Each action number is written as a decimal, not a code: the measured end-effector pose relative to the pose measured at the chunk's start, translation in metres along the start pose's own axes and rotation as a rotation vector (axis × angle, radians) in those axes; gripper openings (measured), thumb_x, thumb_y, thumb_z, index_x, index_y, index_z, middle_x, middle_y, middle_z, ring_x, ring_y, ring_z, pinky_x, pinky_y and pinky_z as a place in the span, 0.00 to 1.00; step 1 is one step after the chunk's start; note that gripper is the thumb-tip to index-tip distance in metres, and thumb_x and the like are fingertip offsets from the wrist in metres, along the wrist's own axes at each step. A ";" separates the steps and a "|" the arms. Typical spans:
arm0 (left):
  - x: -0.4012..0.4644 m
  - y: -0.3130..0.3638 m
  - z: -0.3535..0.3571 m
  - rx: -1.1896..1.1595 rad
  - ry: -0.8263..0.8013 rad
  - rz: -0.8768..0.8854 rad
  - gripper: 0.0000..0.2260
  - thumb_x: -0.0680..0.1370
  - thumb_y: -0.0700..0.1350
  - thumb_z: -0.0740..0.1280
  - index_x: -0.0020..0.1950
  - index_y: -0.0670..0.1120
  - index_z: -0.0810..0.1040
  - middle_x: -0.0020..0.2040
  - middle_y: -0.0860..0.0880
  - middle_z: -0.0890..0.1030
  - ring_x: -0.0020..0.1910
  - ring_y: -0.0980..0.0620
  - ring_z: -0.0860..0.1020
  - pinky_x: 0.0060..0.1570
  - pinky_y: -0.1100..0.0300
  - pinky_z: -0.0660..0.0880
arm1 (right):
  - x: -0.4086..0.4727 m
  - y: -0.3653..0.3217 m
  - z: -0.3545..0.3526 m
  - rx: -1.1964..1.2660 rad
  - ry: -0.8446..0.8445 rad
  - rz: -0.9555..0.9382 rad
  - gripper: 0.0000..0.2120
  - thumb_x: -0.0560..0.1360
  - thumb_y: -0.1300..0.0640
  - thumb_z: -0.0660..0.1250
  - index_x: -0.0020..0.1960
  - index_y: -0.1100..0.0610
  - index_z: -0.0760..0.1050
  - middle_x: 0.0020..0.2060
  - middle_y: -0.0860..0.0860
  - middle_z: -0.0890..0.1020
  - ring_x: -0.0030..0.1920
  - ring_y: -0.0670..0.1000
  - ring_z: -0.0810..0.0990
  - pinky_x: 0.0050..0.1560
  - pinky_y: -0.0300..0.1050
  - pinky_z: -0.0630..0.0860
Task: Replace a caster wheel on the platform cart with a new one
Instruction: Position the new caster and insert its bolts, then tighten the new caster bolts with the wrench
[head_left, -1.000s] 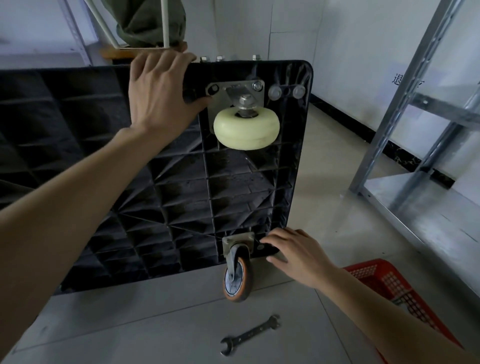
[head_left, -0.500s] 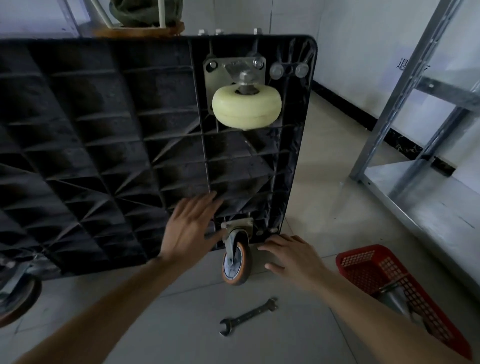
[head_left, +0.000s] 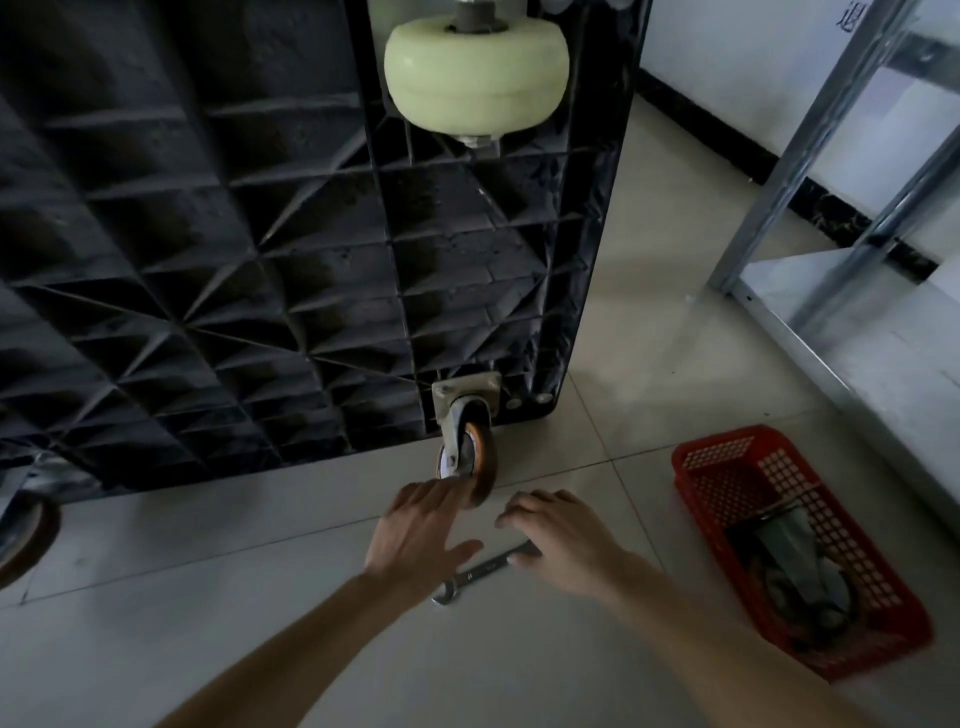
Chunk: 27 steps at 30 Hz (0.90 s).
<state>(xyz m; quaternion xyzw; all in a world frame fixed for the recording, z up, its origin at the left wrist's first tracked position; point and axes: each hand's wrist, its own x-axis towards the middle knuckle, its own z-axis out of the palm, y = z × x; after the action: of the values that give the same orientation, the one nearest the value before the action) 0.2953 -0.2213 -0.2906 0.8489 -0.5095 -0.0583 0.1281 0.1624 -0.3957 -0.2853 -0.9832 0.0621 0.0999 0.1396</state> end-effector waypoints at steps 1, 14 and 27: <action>-0.003 0.001 0.005 -0.028 -0.031 -0.014 0.31 0.70 0.60 0.75 0.69 0.53 0.72 0.63 0.55 0.79 0.59 0.51 0.79 0.60 0.57 0.73 | 0.002 -0.003 0.006 0.001 -0.019 -0.009 0.23 0.78 0.45 0.67 0.72 0.47 0.72 0.69 0.44 0.73 0.69 0.47 0.70 0.68 0.46 0.64; -0.037 -0.024 0.044 0.009 -0.003 -0.006 0.23 0.68 0.60 0.70 0.59 0.53 0.78 0.56 0.57 0.79 0.51 0.55 0.80 0.53 0.63 0.74 | 0.026 -0.020 0.048 -0.193 -0.157 -0.030 0.12 0.80 0.54 0.65 0.62 0.56 0.75 0.61 0.54 0.75 0.64 0.56 0.71 0.63 0.51 0.66; -0.008 0.020 -0.009 -0.064 -0.093 0.044 0.11 0.82 0.53 0.63 0.56 0.53 0.83 0.56 0.55 0.82 0.58 0.51 0.77 0.57 0.57 0.68 | 0.007 -0.014 -0.034 -0.105 0.010 -0.036 0.06 0.80 0.56 0.65 0.57 0.50 0.76 0.56 0.47 0.78 0.61 0.51 0.76 0.60 0.45 0.65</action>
<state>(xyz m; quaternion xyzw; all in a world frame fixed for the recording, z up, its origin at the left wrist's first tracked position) 0.2770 -0.2214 -0.2764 0.8292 -0.5315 -0.1113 0.1326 0.1777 -0.3922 -0.2514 -0.9906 0.0399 0.0953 0.0892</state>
